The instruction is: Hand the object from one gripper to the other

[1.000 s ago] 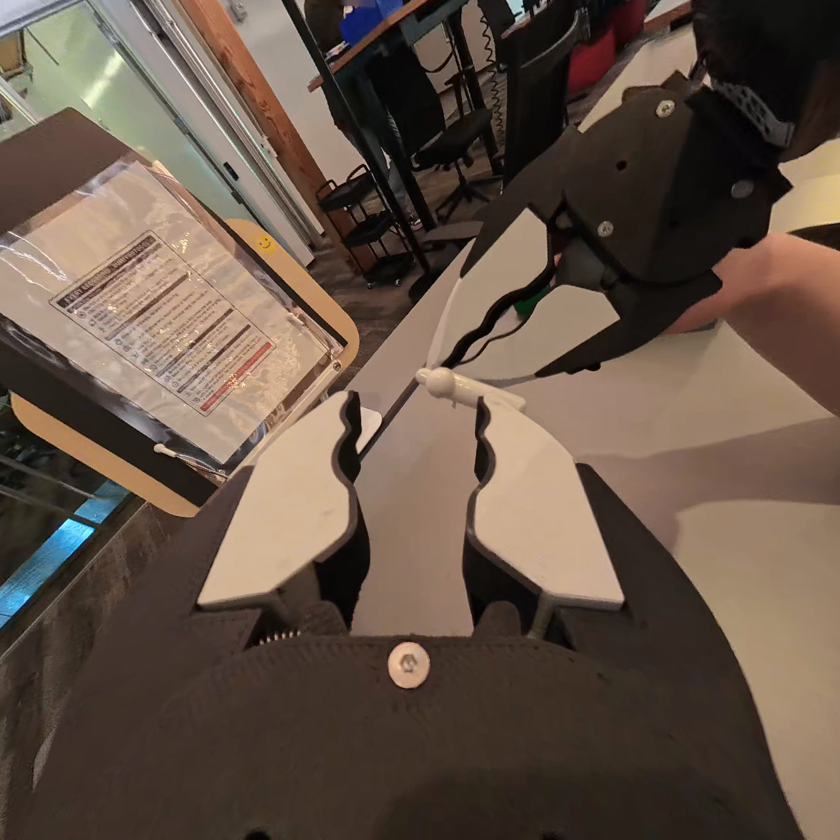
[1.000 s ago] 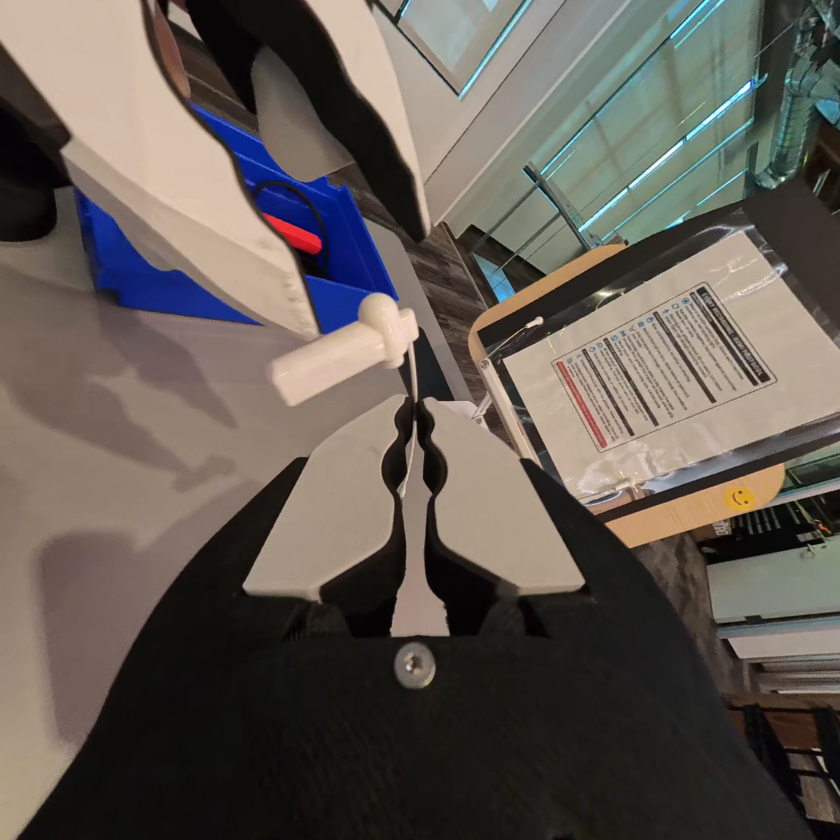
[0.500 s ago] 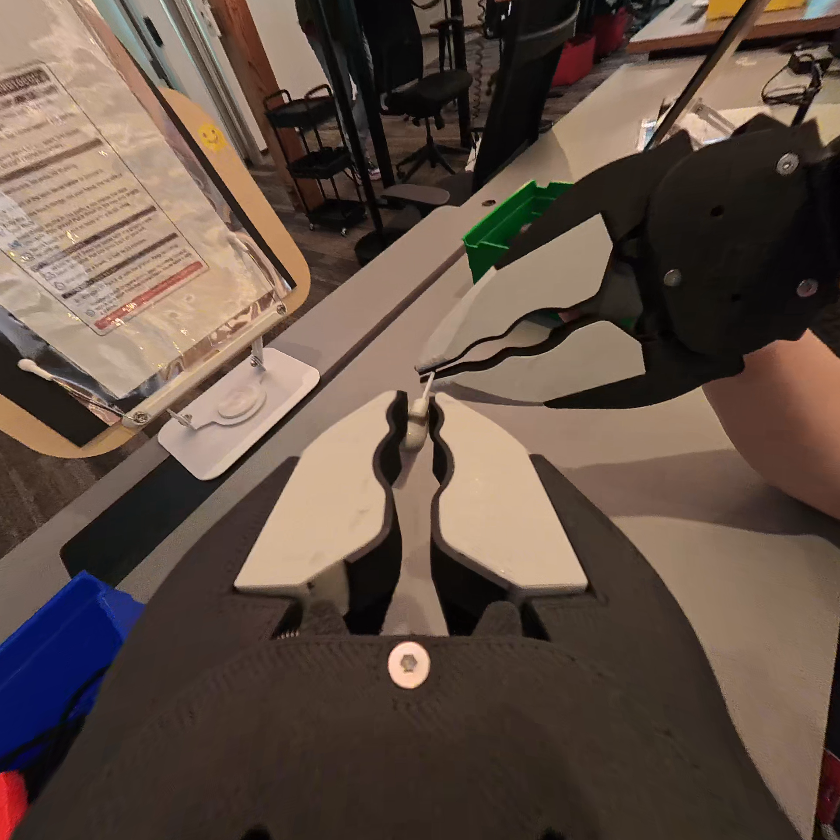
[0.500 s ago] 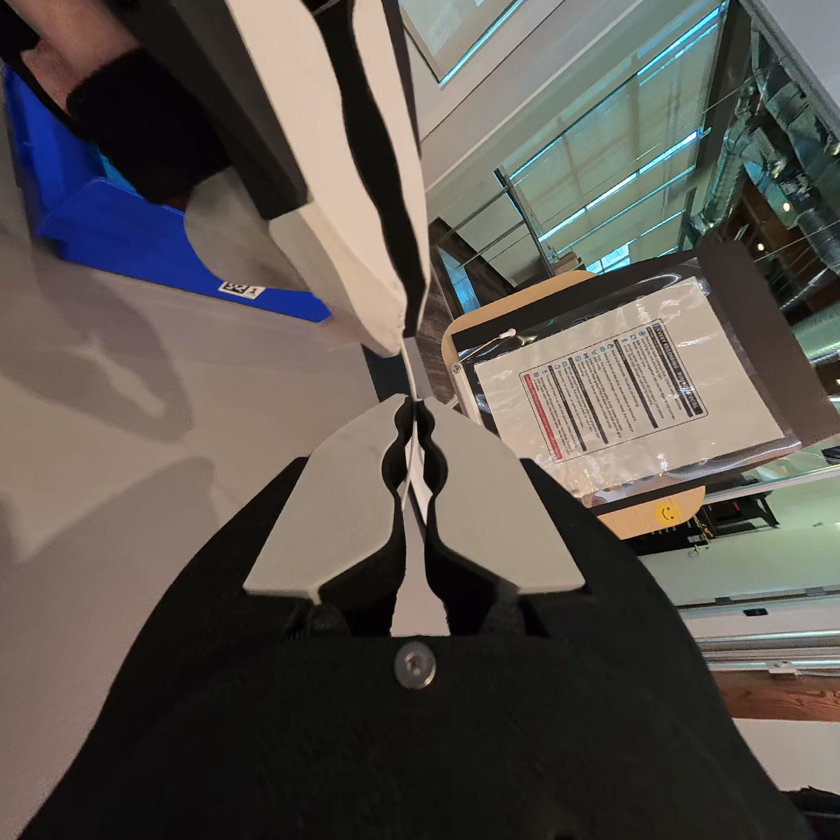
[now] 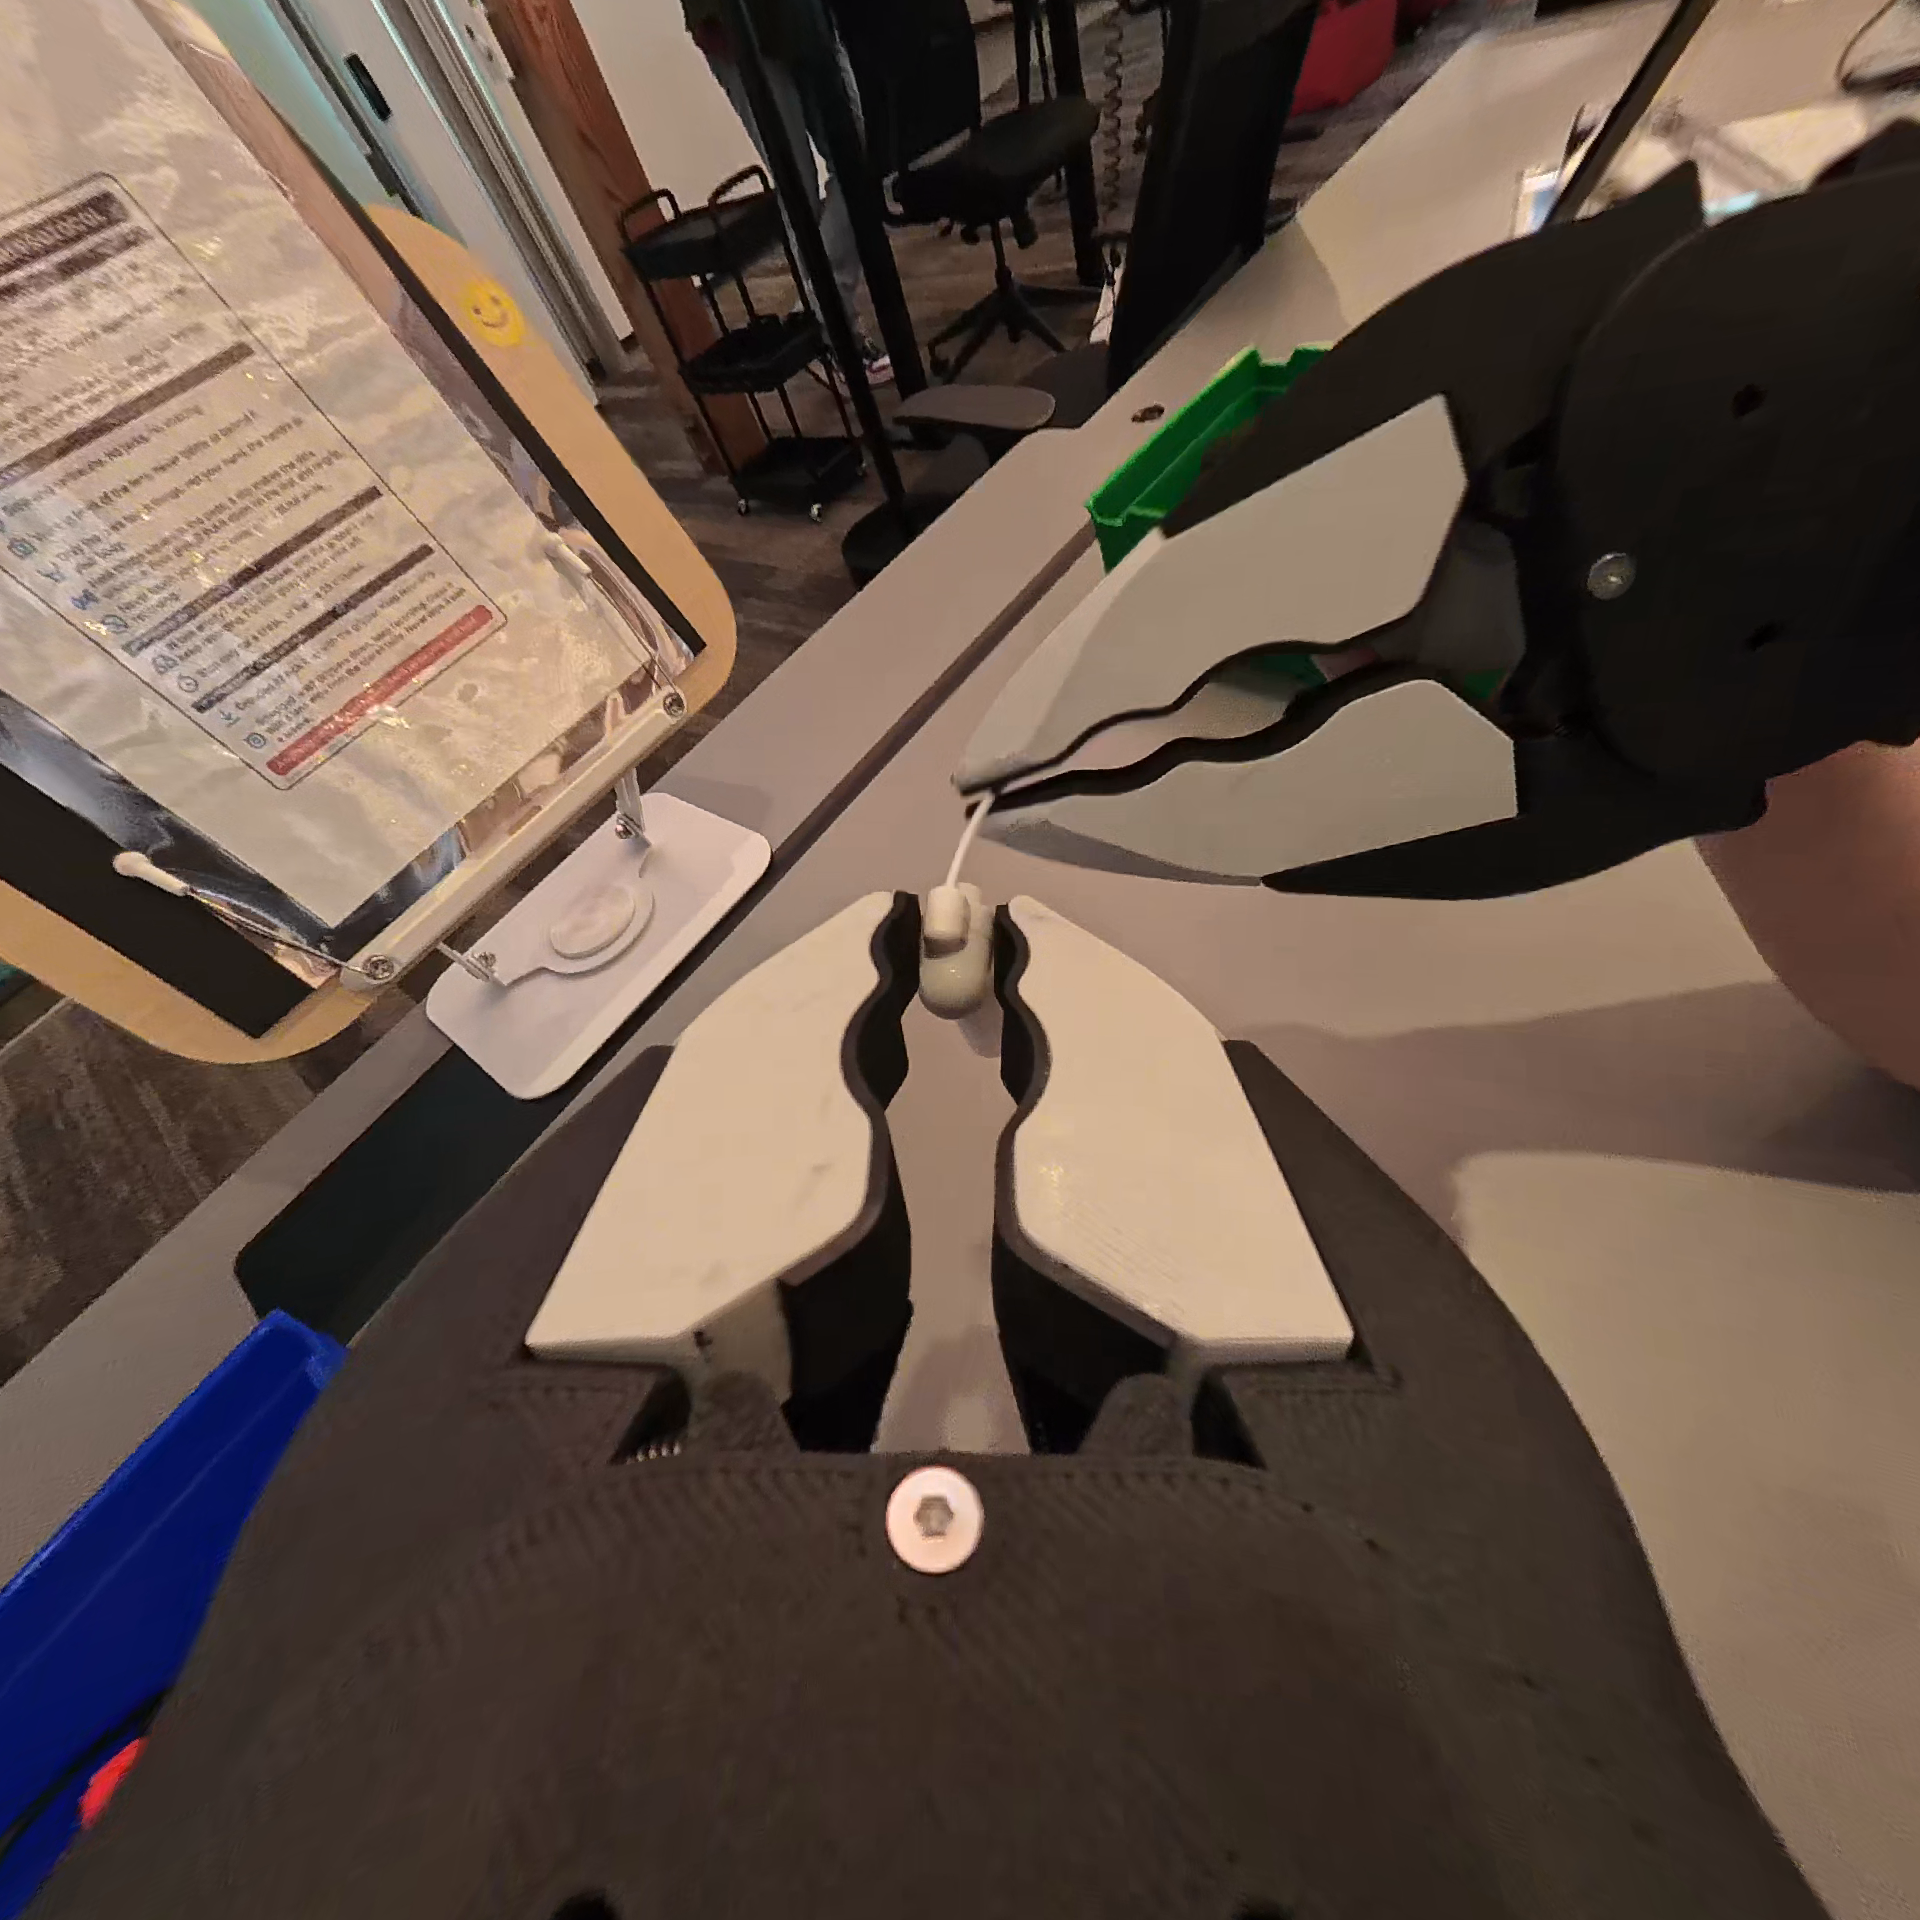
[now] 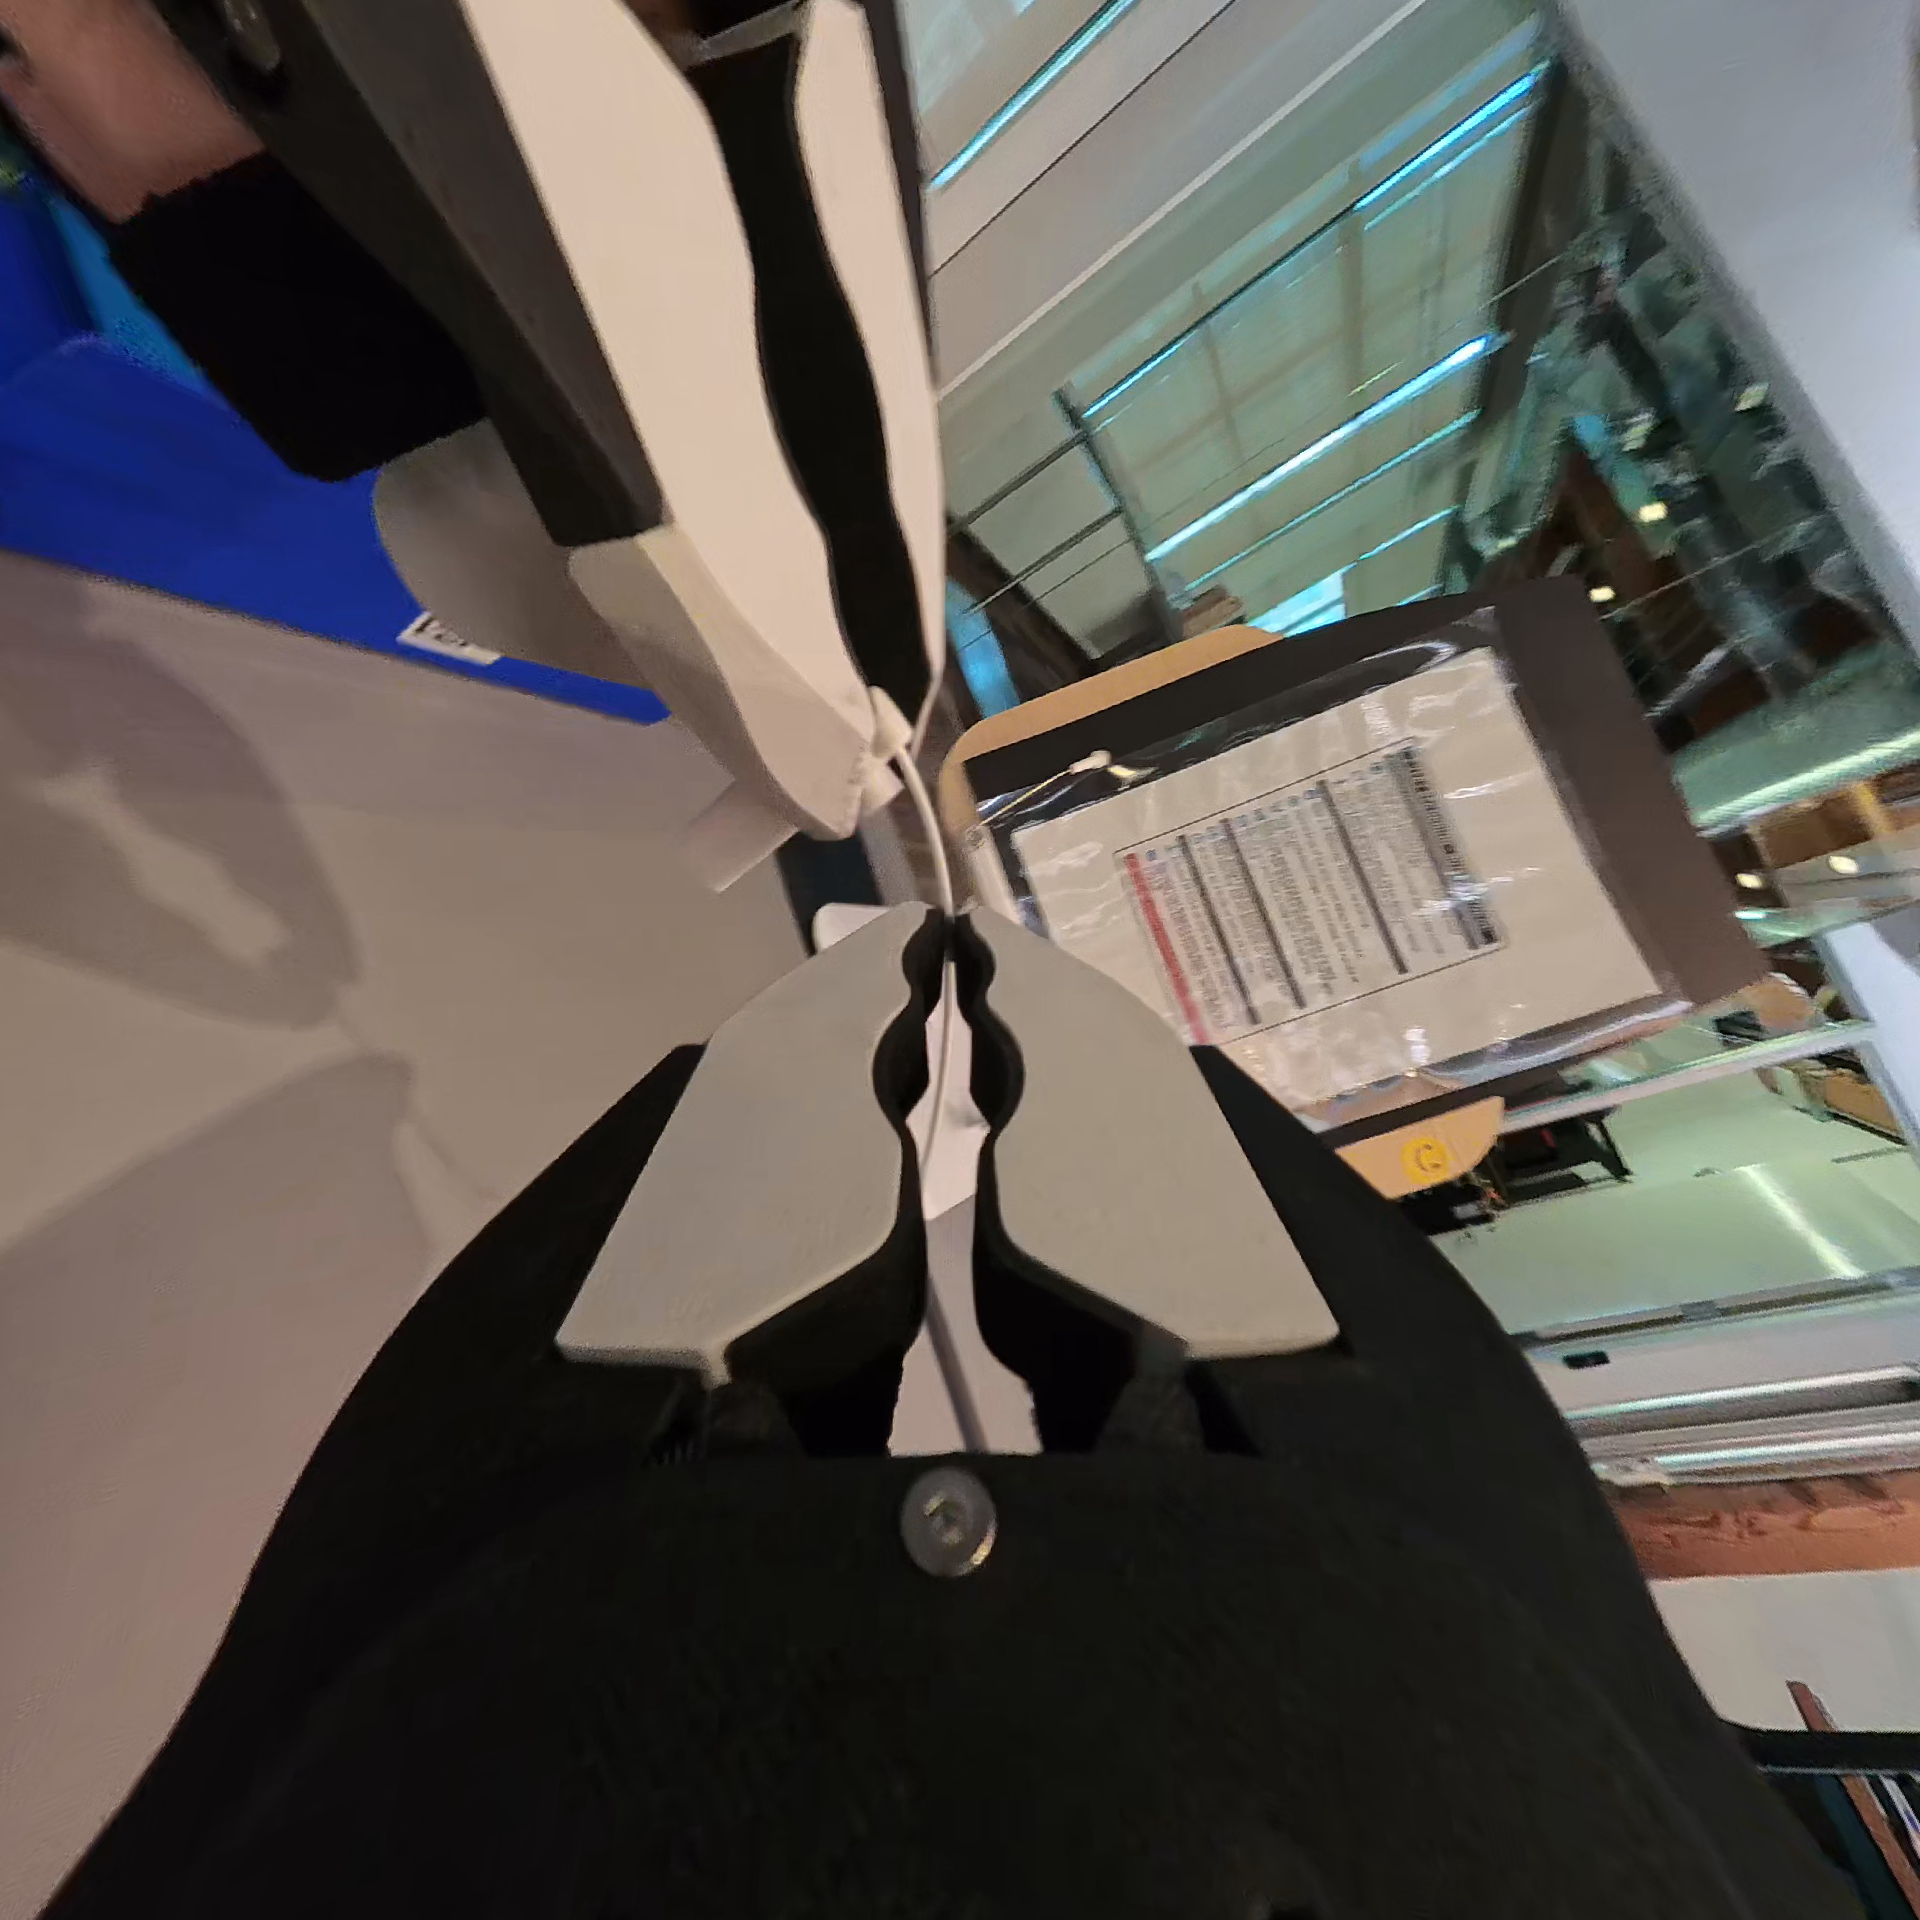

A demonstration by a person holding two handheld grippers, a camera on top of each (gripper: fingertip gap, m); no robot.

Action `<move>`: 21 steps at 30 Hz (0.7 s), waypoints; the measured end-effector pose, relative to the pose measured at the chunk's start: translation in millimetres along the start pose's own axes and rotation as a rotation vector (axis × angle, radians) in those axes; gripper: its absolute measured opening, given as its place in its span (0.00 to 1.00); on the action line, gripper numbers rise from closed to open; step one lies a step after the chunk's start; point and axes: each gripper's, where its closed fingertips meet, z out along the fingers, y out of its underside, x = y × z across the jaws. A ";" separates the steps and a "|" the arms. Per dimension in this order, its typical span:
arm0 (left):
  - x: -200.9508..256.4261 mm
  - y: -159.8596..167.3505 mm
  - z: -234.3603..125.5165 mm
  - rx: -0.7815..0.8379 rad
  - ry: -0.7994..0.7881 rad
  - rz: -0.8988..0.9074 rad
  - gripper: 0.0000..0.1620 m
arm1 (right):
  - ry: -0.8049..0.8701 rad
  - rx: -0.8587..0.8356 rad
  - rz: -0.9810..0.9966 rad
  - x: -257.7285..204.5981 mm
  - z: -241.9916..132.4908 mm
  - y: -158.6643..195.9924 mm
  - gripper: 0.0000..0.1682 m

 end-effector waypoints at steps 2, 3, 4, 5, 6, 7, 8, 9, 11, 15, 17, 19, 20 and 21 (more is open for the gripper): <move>-8.4 -6.7 -4.3 0.053 -0.008 -0.049 0.08 | 0.100 0.051 0.017 16.3 -6.4 -6.9 0.08; -14.3 -10.7 -7.9 0.088 -0.012 -0.079 0.08 | 0.145 0.081 0.031 24.4 -10.9 -10.8 0.15; -20.6 -16.5 -12.5 0.139 -0.014 -0.118 0.08 | 0.182 0.114 0.049 31.7 -16.0 -14.9 0.17; -26.9 -23.9 -18.3 0.207 -0.010 -0.166 0.08 | 0.210 0.153 0.071 37.7 -21.5 -19.2 0.17; -32.3 -31.9 -25.2 0.283 0.004 -0.220 0.08 | 0.234 0.196 0.095 42.9 -27.1 -23.8 0.17; -37.6 -39.5 -32.5 0.361 0.023 -0.277 0.08 | 0.250 0.241 0.117 46.7 -32.2 -28.3 0.17; -43.1 -46.1 -40.2 0.437 0.041 -0.334 0.08 | 0.253 0.282 0.136 48.2 -36.2 -32.3 0.17; -48.3 -51.8 -47.6 0.509 0.057 -0.388 0.08 | 0.245 0.315 0.150 47.6 -38.3 -35.9 0.17; -51.3 -62.9 -61.5 0.643 0.128 -0.473 0.08 | 0.214 0.350 0.166 41.9 -37.0 -41.0 0.17; -41.1 -79.1 -74.6 0.806 0.265 -0.538 0.08 | 0.210 0.411 0.188 31.7 -31.5 -51.2 0.19; -30.7 -82.7 -70.0 0.815 0.312 -0.547 0.08 | 0.221 0.487 0.201 28.6 -35.9 -61.3 0.19; -15.9 -87.5 -66.1 0.818 0.402 -0.574 0.08 | 0.254 0.557 0.199 28.7 -45.1 -70.7 0.19; -8.3 -89.5 -64.4 0.812 0.447 -0.585 0.08 | 0.273 0.578 0.190 29.5 -49.5 -73.9 0.18; -1.2 -91.6 -63.5 0.809 0.487 -0.589 0.08 | 0.299 0.583 0.182 31.9 -53.0 -75.3 0.18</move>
